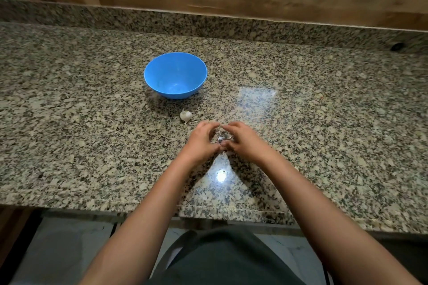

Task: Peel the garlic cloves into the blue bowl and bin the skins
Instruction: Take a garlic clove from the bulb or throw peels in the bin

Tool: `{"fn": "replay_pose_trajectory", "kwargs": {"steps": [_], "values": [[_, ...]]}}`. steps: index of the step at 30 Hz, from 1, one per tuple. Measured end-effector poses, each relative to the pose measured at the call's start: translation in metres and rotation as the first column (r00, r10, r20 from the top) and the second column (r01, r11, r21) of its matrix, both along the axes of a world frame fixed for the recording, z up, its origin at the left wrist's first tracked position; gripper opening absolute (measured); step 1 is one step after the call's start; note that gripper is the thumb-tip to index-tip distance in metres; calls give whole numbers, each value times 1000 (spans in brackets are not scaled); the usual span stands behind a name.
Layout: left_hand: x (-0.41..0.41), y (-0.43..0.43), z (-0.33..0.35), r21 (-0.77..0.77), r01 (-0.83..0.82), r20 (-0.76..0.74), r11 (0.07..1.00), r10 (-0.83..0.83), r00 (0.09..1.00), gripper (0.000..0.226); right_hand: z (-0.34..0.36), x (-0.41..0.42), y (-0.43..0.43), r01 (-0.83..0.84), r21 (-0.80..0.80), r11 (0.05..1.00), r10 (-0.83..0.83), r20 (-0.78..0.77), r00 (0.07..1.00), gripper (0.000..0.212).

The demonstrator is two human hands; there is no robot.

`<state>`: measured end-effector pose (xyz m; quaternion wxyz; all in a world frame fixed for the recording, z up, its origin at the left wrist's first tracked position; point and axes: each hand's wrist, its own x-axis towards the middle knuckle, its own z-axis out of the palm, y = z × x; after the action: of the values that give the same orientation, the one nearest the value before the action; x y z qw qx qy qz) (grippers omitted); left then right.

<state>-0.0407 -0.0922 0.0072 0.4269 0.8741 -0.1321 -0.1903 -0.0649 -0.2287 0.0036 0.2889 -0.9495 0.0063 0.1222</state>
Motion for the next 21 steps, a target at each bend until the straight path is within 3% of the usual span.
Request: {"fn": "replay_pose_trajectory", "kwargs": {"steps": [4, 10, 14, 17, 21], "values": [[-1, 7, -5, 30, -2, 18, 1000, 1, 1000, 67, -6, -13, 3, -14, -70, 997, 23, 130, 991, 26], [-7, 4, -12, 117, 28, 74, 993, -36, 997, 66, -11, -28, 4, -5, -123, 992, 37, 255, 966, 21], [-13, -5, -17, 182, 81, 137, 980, -107, 985, 65, -8, -25, 1, 229, 110, 967, -249, 226, 942, 19], [-12, -11, -18, 196, 93, 193, 976, -131, 972, 49, -5, -24, -6, 414, 341, 844, -457, 51, 888, 21], [-8, -16, -18, 239, 91, 296, 967, -162, 941, 20, -2, -23, -13, 534, 505, 678, -565, -106, 818, 13]]}}
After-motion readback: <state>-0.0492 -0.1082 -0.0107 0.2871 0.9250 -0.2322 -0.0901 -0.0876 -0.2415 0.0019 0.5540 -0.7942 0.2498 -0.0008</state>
